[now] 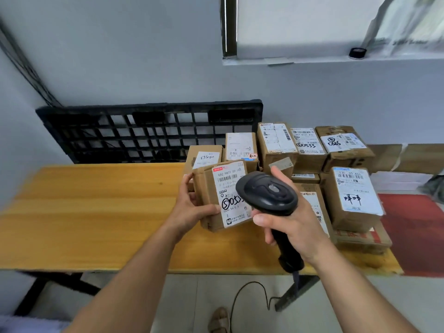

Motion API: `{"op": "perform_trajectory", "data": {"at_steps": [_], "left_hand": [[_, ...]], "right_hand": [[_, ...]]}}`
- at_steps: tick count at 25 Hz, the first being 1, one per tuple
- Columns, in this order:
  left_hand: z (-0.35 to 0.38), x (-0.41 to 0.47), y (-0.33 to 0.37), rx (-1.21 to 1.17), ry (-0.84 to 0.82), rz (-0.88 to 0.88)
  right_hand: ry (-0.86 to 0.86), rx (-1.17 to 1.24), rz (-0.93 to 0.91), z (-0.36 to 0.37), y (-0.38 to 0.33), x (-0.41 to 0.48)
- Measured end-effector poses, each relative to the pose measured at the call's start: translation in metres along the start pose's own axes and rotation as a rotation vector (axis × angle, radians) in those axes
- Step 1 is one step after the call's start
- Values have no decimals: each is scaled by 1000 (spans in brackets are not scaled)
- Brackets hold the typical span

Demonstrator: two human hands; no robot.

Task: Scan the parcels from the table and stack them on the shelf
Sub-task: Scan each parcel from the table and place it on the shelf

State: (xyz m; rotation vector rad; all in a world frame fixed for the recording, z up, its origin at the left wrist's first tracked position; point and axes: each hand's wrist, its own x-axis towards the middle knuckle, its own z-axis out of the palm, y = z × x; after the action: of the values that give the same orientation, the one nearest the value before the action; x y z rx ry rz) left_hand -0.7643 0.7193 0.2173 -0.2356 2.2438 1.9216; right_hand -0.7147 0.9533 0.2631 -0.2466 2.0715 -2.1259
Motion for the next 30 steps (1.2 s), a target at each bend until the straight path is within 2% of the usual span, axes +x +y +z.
{"op": "perform_trajectory", "data": {"at_steps": [7, 20, 25, 30], "left_hand": [[-49, -42, 12, 4, 179, 137], [-108, -109, 22, 15, 380, 195], [-144, -132, 21, 12, 439, 208], [-213, -184, 10, 5, 527, 222]], "right_hand": [[-130, -17, -74, 33, -39, -29], [-282, 17, -107, 82, -55, -42], [-323, 22, -149, 121, -65, -42], [-385, 2, -247, 195, -79, -43]]}}
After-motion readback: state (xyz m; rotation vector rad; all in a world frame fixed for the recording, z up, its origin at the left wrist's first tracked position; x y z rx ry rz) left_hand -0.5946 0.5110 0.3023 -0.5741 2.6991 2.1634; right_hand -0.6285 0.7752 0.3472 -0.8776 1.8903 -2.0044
